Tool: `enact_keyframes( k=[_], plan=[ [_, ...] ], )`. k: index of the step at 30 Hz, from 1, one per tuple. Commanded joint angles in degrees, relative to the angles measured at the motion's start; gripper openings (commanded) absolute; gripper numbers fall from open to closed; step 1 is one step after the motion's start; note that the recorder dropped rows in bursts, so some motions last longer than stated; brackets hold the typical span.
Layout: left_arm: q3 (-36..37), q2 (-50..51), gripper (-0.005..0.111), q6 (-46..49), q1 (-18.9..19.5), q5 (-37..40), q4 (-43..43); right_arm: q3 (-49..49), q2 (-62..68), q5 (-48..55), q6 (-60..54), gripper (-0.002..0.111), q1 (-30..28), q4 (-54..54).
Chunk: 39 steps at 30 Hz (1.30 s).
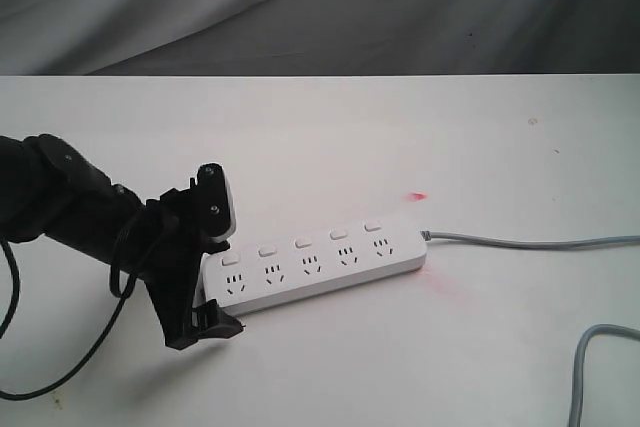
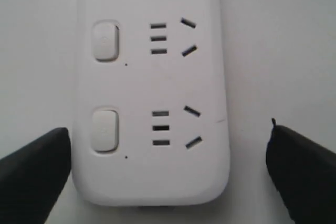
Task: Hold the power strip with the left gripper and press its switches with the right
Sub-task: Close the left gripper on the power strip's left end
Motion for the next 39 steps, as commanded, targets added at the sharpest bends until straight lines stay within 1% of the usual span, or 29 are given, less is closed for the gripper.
enact_keyframes(
  k=[1,8,14,24,35,39],
  plan=[
    [-0.4,0.9,0.094,-0.4,0.1,0.1,-0.4,0.2,-0.3,0.1,0.2,0.000,-0.5,-0.4],
    [-0.4,2.9,0.094,-0.5,0.1,-0.4,-0.4,0.2,-0.3,0.1,0.2,0.000,-0.5,-0.4],
    [-0.4,3.0,0.094,-0.4,0.1,-2.9,-0.4,0.2,-0.3,0.1,0.2,0.000,-0.5,-0.4],
    [-0.4,3.0,0.094,-0.1,4.0,-1.9,1.9,0.2,-0.3,0.1,0.2,0.000,-0.5,-0.4],
    [-0.4,3.0,0.094,2.0,4.1,-2.6,1.6,0.2,-0.3,0.1,0.2,0.000,-0.5,-0.4],
    [-0.4,3.0,0.093,4.6,4.1,-0.8,0.9,0.2,-0.3,0.1,0.2,0.000,-0.5,-0.4]
  ],
)
